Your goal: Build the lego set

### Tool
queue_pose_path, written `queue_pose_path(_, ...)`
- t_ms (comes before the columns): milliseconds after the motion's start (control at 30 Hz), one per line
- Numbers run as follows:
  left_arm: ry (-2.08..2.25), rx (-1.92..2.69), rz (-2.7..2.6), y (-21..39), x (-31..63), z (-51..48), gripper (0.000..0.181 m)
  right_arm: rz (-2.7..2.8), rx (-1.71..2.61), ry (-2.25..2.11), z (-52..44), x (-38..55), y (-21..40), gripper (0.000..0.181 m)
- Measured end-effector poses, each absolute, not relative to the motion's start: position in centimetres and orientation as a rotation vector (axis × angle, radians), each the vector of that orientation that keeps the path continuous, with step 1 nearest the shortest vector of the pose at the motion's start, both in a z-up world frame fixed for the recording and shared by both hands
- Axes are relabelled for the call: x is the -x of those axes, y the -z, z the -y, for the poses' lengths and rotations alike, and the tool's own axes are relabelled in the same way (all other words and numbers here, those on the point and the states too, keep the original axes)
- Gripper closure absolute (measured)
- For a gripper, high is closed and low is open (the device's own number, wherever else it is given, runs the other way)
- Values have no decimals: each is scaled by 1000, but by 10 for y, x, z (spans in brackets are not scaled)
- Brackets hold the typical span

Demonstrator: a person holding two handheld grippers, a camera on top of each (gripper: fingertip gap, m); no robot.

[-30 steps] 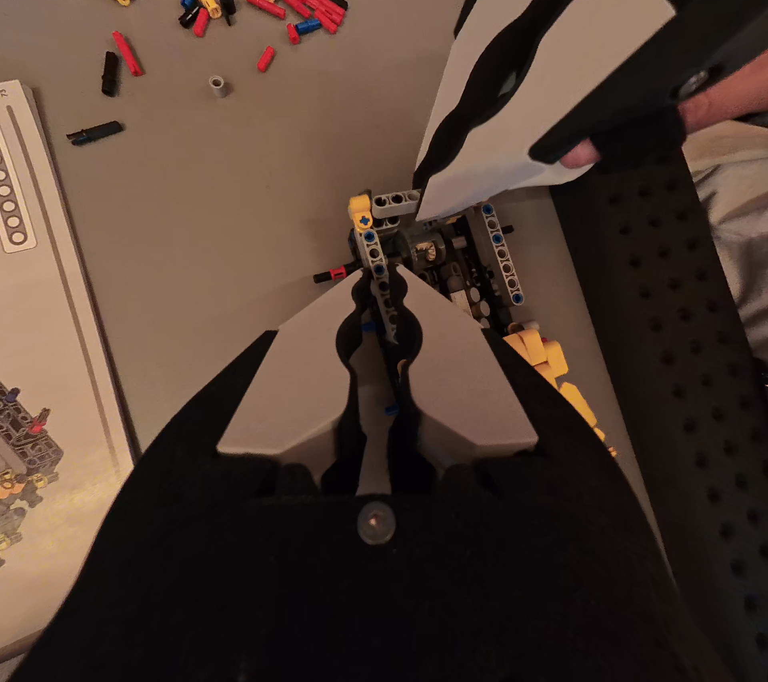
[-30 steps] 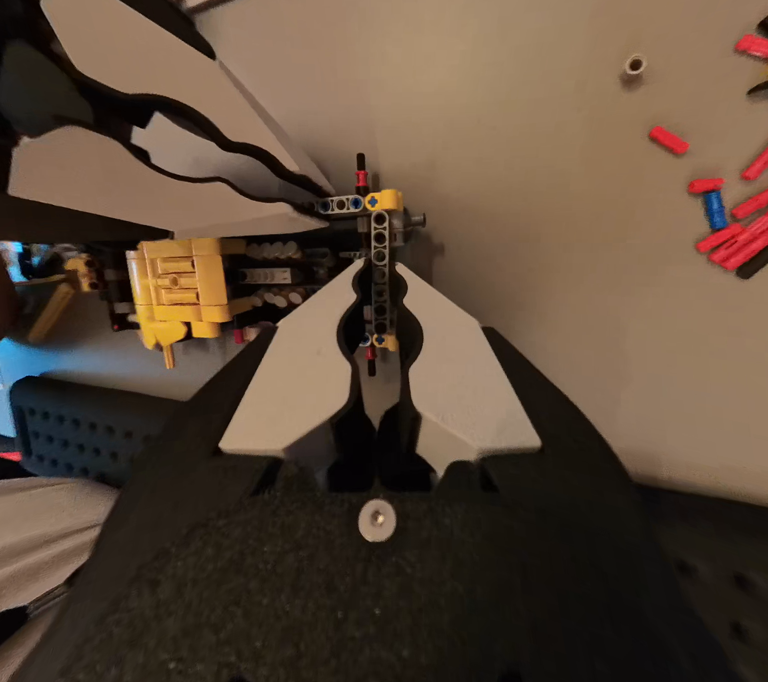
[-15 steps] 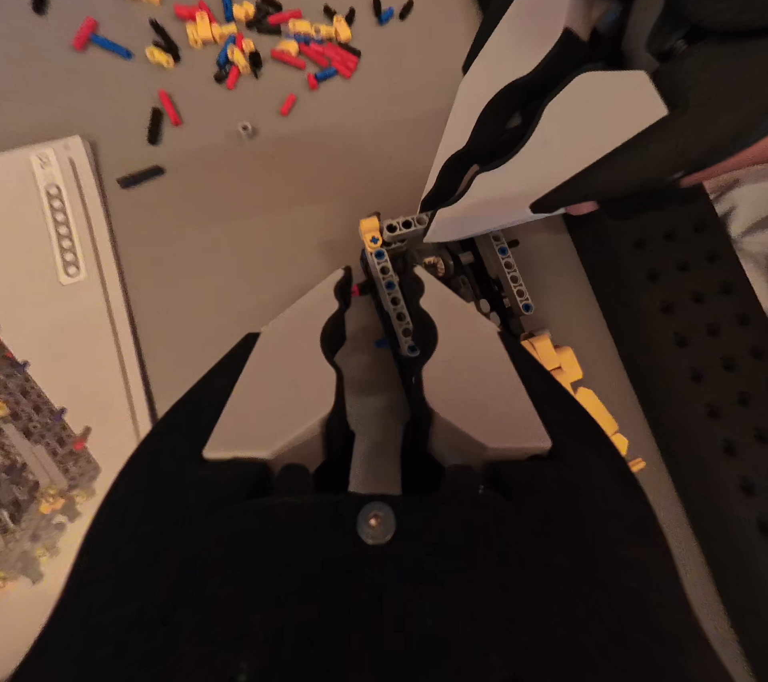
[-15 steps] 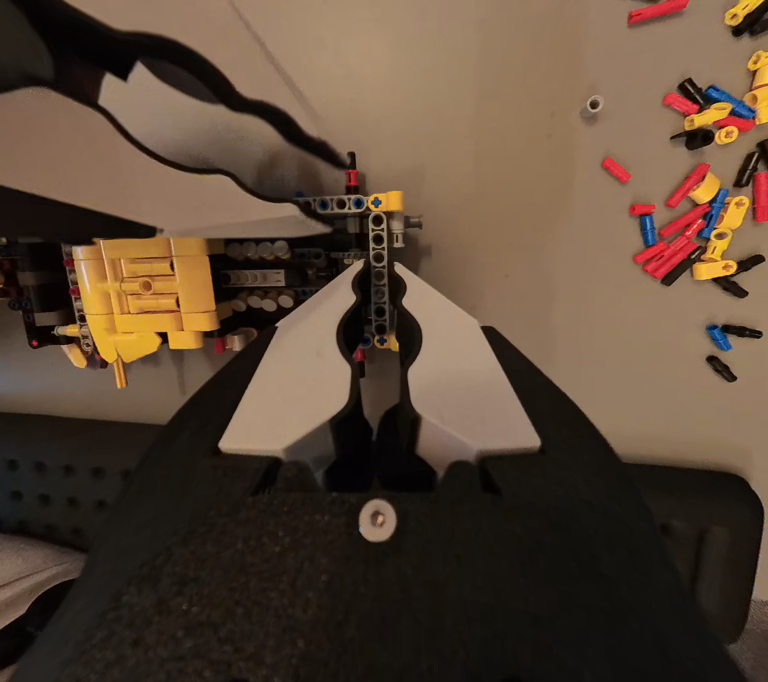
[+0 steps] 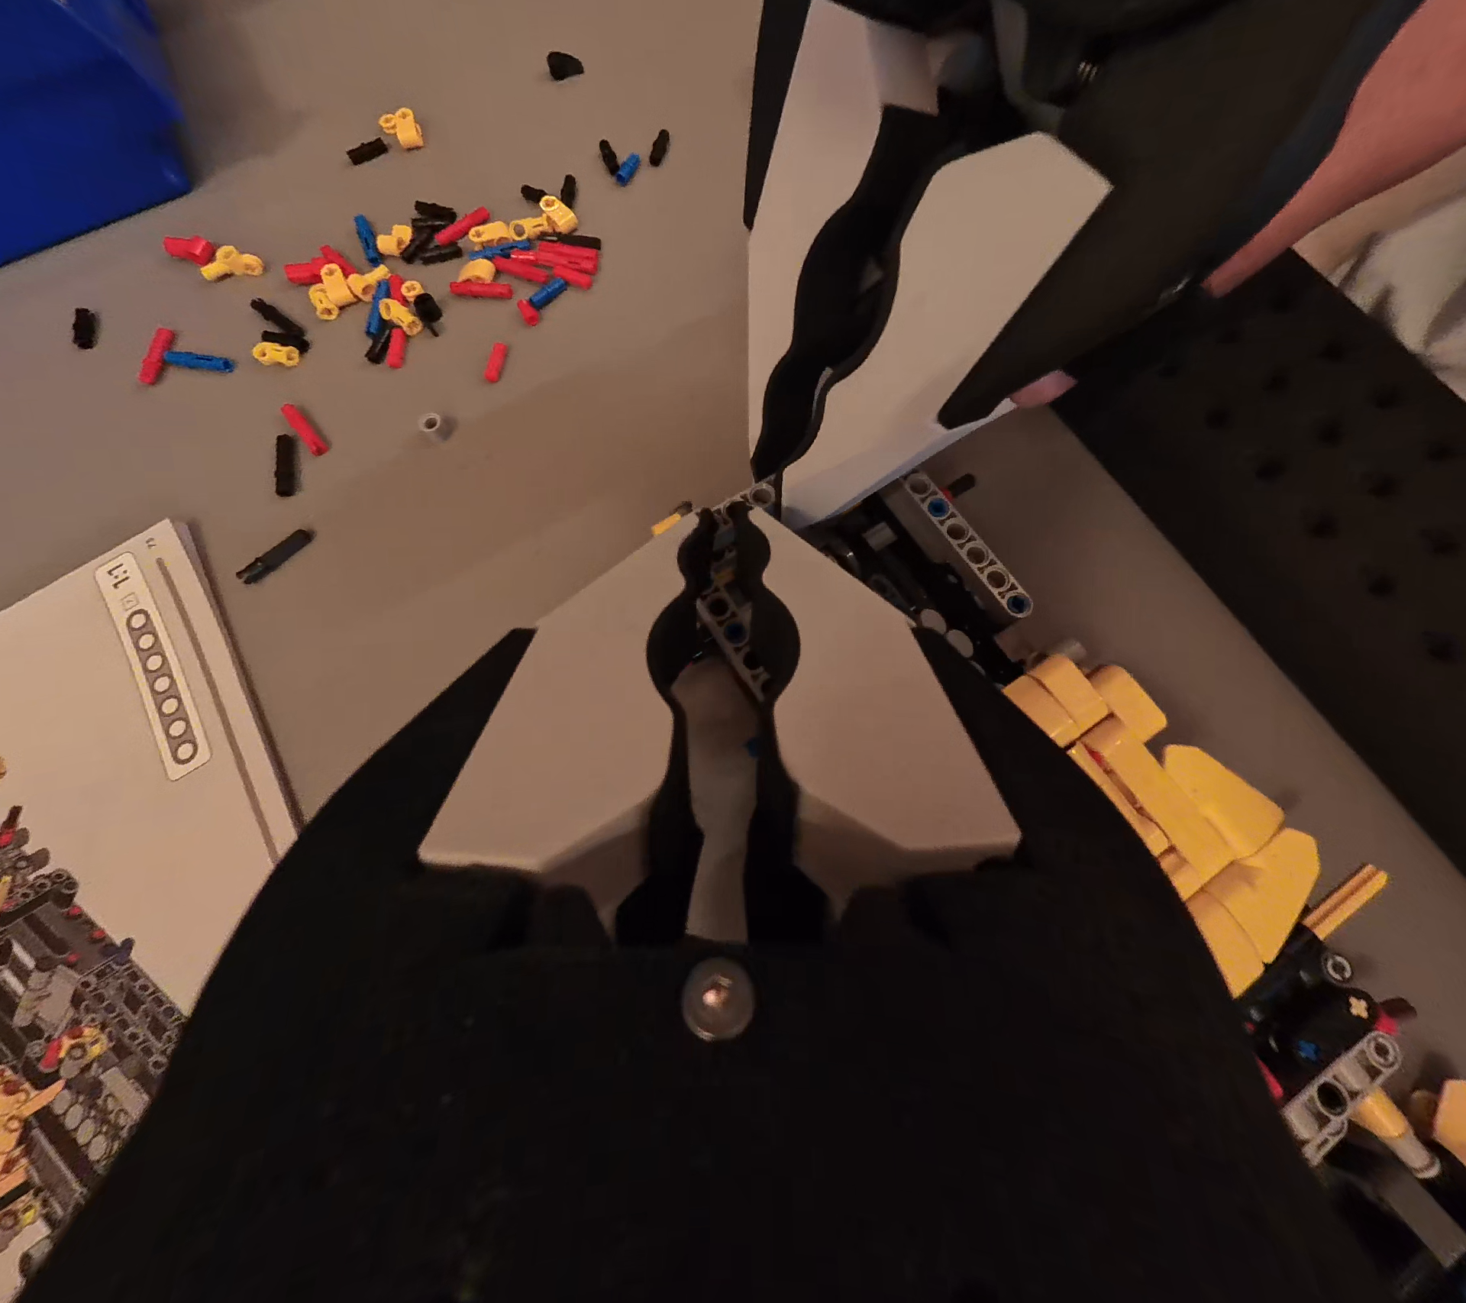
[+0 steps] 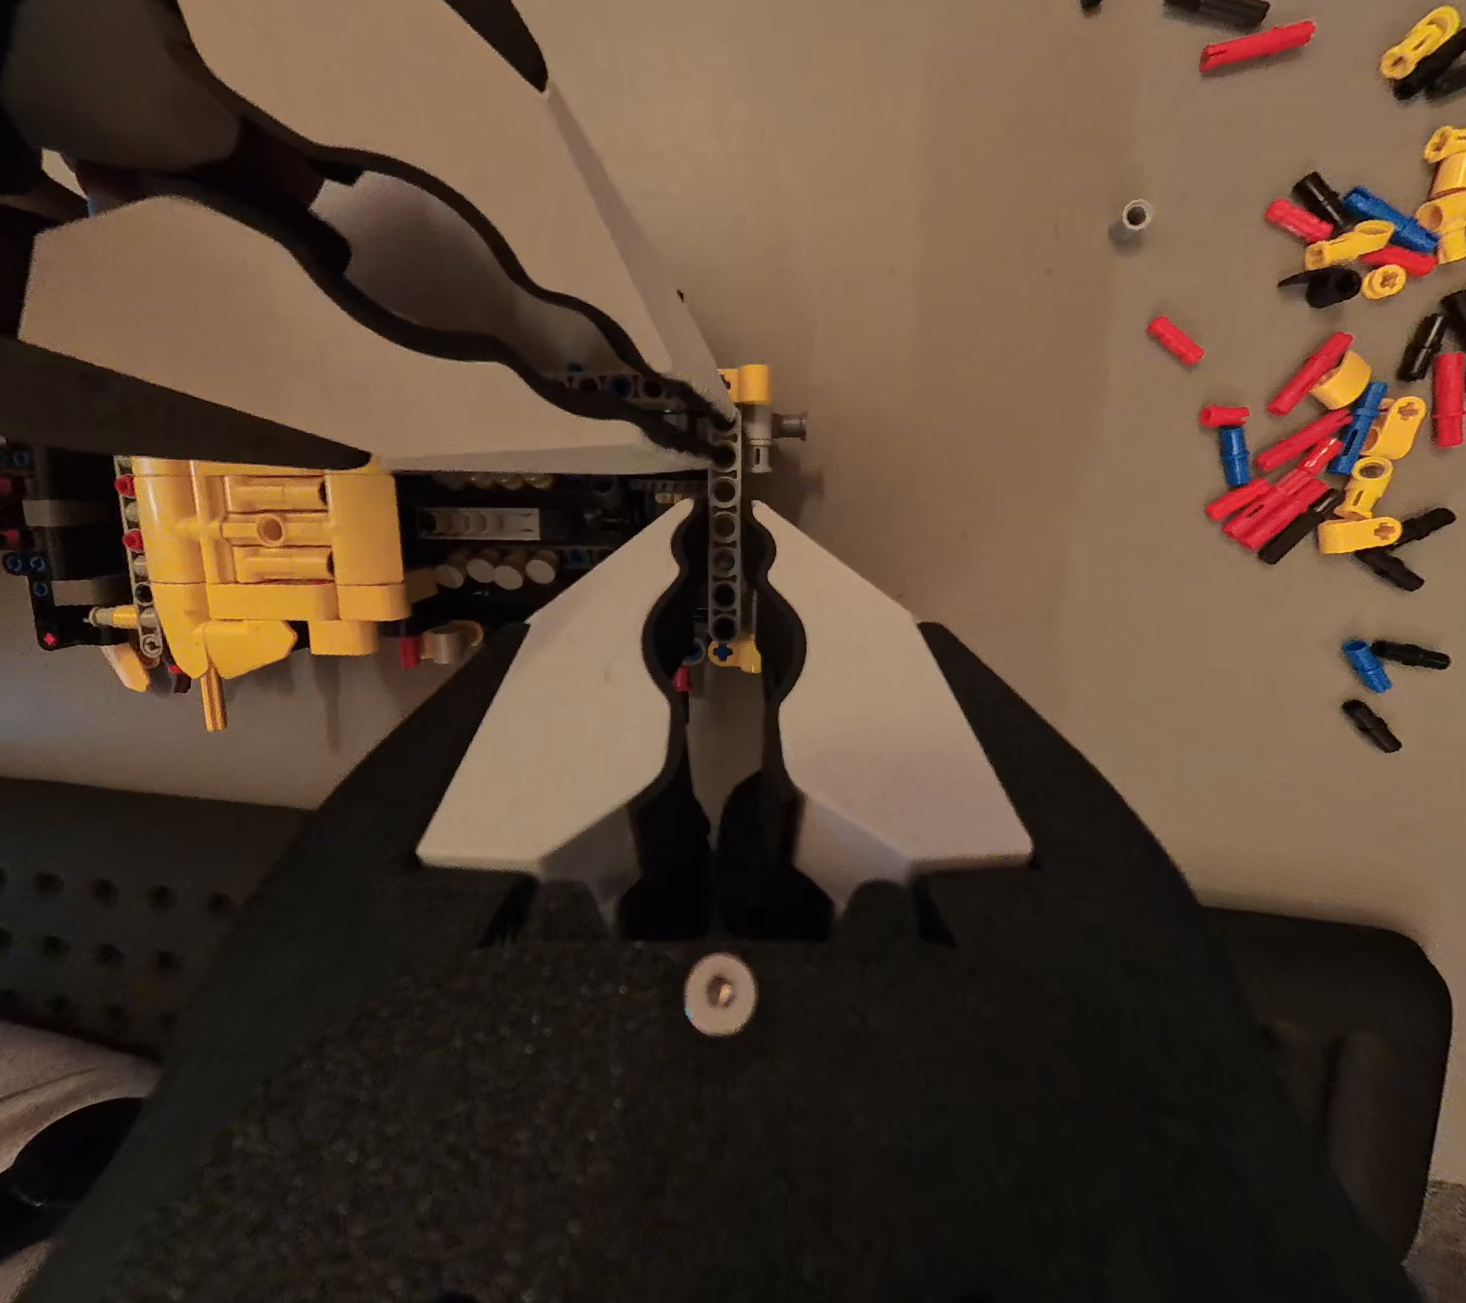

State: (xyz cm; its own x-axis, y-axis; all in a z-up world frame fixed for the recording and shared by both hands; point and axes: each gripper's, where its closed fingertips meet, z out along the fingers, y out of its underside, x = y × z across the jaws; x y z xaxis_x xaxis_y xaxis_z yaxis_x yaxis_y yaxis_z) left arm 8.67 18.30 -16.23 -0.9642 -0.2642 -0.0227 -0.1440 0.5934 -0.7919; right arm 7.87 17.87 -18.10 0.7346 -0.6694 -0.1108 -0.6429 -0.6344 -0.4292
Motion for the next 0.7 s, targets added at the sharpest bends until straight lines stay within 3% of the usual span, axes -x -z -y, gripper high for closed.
queue_pose_path(200, 1321, 366, -2672, 163, -87, -185, 177, -967, 2442, 28, -186, -77, 178, 163)
queue_pose_path(700, 1413, 488, -2703, 160, -89, -189, 176, -766, 2402, 267, -189, -89, 172, 175)
